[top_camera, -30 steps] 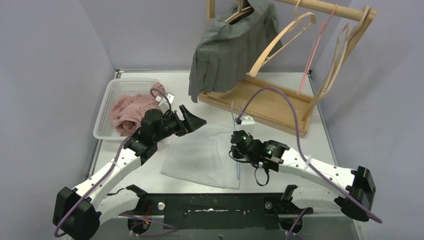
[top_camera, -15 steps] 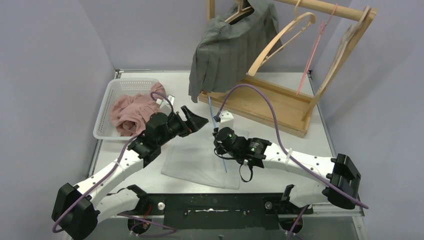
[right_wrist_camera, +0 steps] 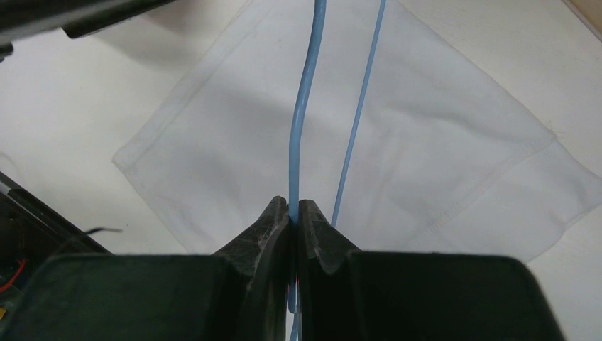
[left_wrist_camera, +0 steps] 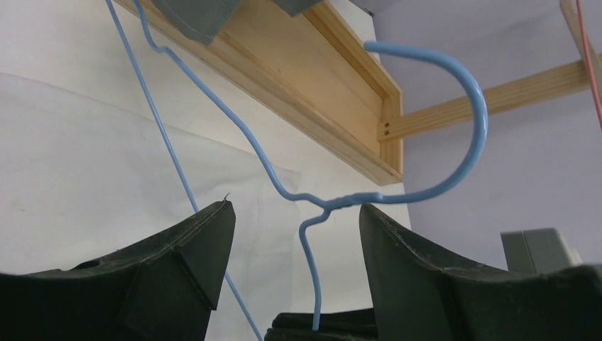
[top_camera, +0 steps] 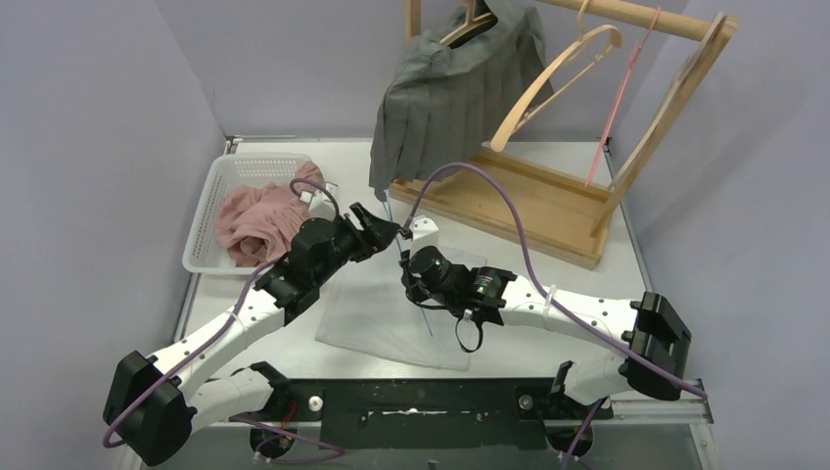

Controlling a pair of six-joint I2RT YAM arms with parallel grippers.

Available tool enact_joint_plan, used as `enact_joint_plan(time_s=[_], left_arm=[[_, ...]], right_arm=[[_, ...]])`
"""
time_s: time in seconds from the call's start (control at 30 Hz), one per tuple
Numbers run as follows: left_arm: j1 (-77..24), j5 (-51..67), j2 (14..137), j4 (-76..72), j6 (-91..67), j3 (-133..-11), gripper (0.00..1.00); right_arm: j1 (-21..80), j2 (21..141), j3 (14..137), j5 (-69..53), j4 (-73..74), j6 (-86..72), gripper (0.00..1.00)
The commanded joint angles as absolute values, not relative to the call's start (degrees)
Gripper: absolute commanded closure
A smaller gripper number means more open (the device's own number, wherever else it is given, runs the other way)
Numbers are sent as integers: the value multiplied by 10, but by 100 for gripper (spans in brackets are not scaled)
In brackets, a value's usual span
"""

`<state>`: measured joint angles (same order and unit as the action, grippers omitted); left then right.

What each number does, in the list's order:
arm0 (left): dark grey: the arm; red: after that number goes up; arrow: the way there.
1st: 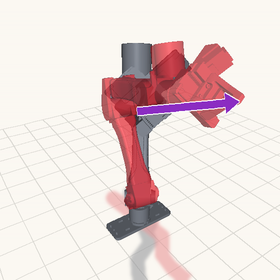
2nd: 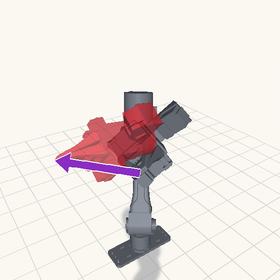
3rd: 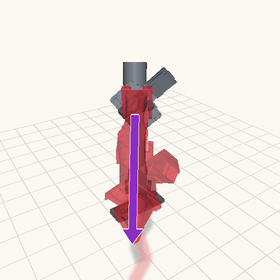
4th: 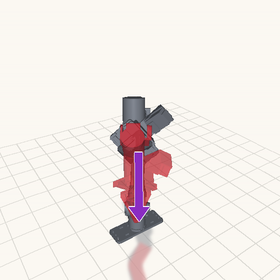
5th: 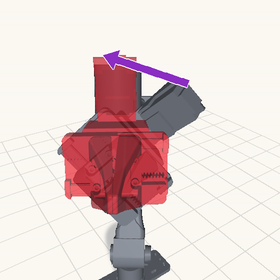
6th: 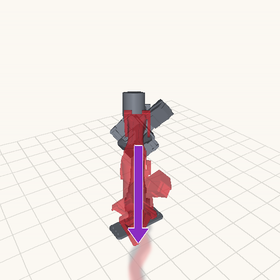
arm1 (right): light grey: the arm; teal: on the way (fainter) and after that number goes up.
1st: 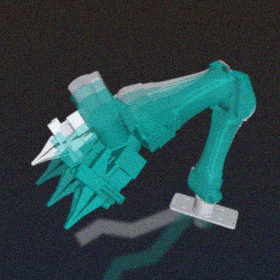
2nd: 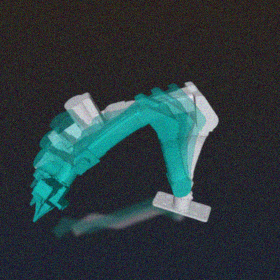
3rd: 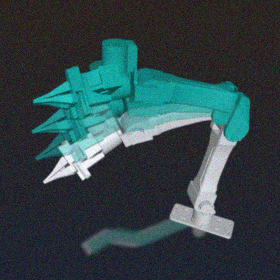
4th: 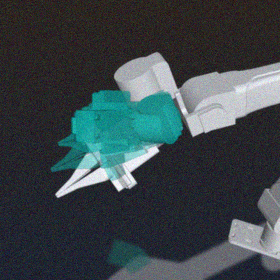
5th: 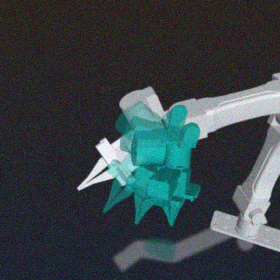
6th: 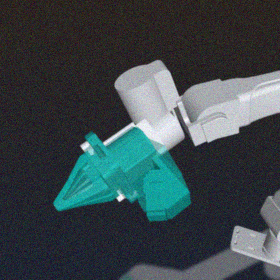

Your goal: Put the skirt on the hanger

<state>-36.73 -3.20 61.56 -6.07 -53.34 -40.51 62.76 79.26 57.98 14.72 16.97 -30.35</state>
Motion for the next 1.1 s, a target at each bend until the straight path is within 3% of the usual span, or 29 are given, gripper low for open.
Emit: enact_joint_plan(time_s=[0.0, 0.2, 0.23, 0.53, 0.6, 0.7, 0.77, 0.9, 1.07], left_arm=[[-372, -110, 608, -75, -527, -436, 37], [-402, -194, 645, -8, -506, -510, 37], [-406, -210, 654, 22, -510, -524, 41], [-417, -241, 679, 112, -526, -557, 99], [-418, -236, 672, 99, -513, -550, 100], [-417, -218, 660, 73, -498, -538, 100], [-417, -207, 649, 64, -496, -527, 100], [-417, -189, 622, 36, -496, -488, 100], [-419, -152, 611, -11, -543, -441, 100]], right_arm=[[638, 794, 606, 138, 126, -284, 100], [641, 836, 654, 137, 166, -272, 100], [642, 843, 663, 139, 172, -272, 100], [637, 860, 684, 154, 200, -298, 99], [632, 852, 679, 149, 198, -303, 88], [621, 826, 663, 129, 186, -306, 54], [613, 792, 649, 110, 172, -301, 41], [572, 728, 621, 84, 168, -319, 37], [517, 676, 592, 125, 225, -380, 49]])
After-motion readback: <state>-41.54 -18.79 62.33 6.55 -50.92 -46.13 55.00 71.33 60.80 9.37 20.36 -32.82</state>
